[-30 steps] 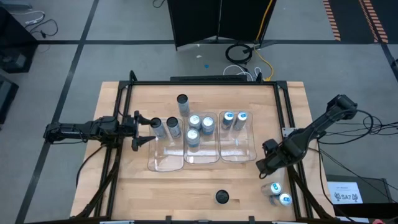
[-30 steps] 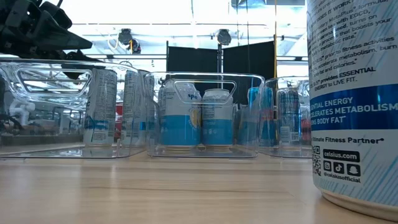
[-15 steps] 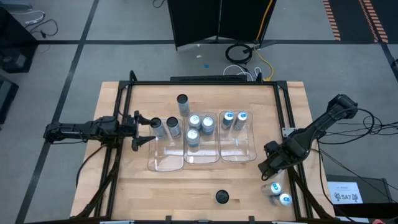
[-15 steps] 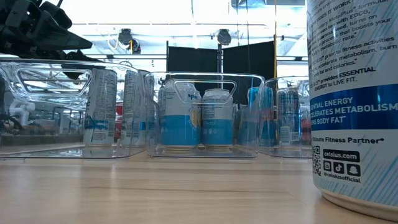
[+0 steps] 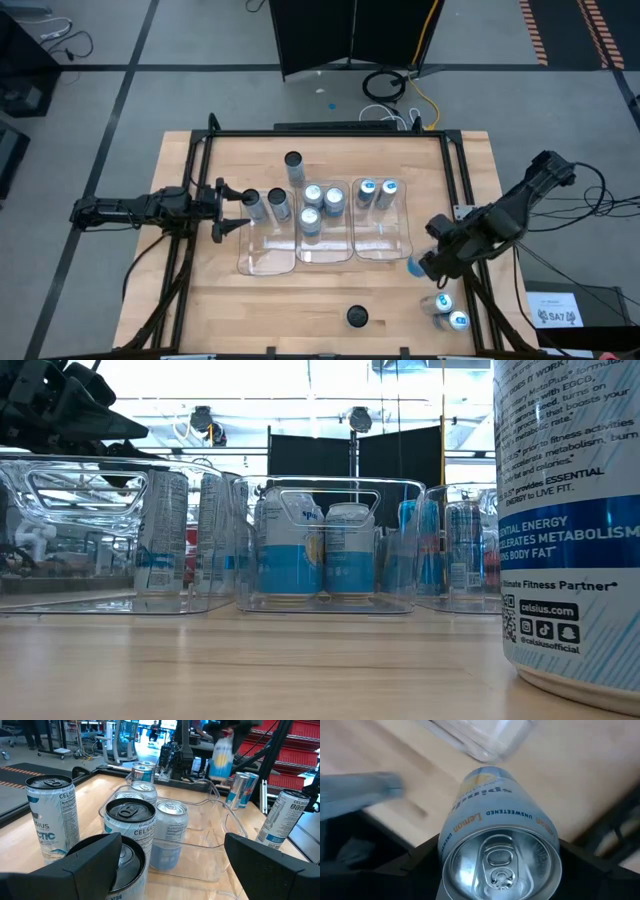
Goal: Sort soda cans
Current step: Put the blue soda can into the middle transparent bin
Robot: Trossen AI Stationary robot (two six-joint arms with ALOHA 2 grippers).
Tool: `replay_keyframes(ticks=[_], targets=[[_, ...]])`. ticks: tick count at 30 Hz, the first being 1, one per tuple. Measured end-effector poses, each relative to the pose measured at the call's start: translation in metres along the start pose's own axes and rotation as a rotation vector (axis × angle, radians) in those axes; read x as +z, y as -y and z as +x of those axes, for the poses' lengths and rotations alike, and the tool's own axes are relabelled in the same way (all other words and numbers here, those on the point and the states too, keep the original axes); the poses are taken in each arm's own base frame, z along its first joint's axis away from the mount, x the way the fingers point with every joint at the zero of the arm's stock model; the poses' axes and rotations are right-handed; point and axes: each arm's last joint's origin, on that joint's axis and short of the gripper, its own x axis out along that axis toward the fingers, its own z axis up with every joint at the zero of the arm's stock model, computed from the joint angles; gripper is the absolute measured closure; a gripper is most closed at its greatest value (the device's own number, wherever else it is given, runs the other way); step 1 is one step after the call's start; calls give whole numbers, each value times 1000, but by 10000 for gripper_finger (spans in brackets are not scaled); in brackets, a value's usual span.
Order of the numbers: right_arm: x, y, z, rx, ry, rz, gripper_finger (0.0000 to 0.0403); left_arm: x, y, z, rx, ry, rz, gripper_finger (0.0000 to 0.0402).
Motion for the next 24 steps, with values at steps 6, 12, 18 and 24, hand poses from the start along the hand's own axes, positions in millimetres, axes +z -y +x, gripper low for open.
replay_keyframes(ticks=[6, 12, 18, 24], targets=[[11, -10, -30, 120, 277, -163, 115, 0, 0, 0, 0, 0, 0, 39], [35, -30, -38, 211, 490, -293, 114, 0, 0, 0, 0, 0, 0, 39], [77, -55, -20, 169, 538, -464, 114, 0, 0, 0, 0, 1, 0, 39], [127, -65, 15, 135, 335, -526, 113, 0, 0, 0, 0, 1, 0, 39]])
